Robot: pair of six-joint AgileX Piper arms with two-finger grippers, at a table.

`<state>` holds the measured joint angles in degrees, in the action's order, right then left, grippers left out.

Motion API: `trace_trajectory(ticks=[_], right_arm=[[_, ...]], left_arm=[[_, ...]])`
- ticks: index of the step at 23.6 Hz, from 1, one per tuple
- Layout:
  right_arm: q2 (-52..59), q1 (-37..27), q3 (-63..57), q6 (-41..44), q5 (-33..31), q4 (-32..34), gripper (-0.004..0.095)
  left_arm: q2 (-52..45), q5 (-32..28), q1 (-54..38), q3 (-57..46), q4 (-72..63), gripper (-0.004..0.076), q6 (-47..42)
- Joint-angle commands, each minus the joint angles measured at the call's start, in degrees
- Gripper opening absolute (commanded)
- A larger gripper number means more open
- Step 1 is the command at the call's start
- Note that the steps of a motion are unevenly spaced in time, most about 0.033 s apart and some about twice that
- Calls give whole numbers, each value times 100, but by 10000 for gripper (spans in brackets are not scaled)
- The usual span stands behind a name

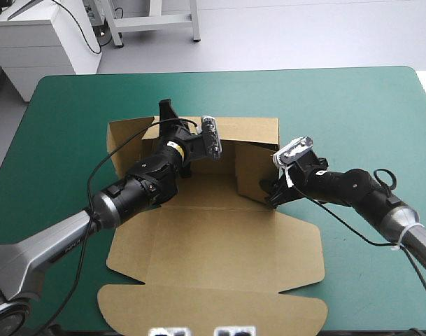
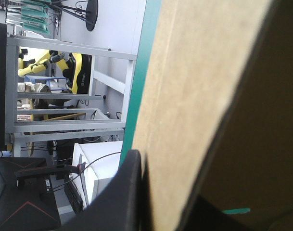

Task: Fold the box

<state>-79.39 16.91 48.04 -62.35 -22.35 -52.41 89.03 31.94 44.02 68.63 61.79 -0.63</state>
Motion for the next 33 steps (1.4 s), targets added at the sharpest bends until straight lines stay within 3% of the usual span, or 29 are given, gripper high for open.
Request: trace_trajectory(ticks=[1, 4, 8, 11, 13, 15, 18, 20, 23, 28, 31, 33], right_arm=[[147, -8, 194, 174, 717, -40, 542], [147, -8, 194, 189, 929, -165, 364], [147, -8, 267, 189, 615, -194, 130], [147, -8, 293, 175, 494, -194, -8], [147, -8, 292, 175, 473, -194, -18], [147, -8, 292, 203, 566, -194, -18], [147, -8, 292, 730, 1255, -194, -18], [147, -8, 292, 748, 1585, -207, -18], [147, -8, 292, 922, 2082, -216, -18], [147, -19, 292, 959, 2235, -251, -18], [147, -19, 292, 959, 2235, -251, -18], [147, -19, 292, 982, 2235, -251, -18]], left_arm=[[-218, -261, 14, 202, -494, 15, 154], [-218, -250, 14, 202, -895, 15, 451], [-218, -250, 14, 202, -908, 15, 467], [-218, -182, 14, 202, -908, 15, 467], [-218, -200, 14, 202, -1042, 22, 495], [-228, -242, 60, 202, -1595, 125, 879], [-228, 6, 457, 202, -1892, 445, 1116], [-296, 86, 747, 202, -1854, 537, 1116], [-572, -42, 1269, 202, -1435, 537, 1116], [-1003, -42, 2102, 202, -968, 531, 1116], [-1121, -5, 2440, 202, -789, 413, 1116], [-1172, 7, 2525, 202, -763, 284, 1157]])
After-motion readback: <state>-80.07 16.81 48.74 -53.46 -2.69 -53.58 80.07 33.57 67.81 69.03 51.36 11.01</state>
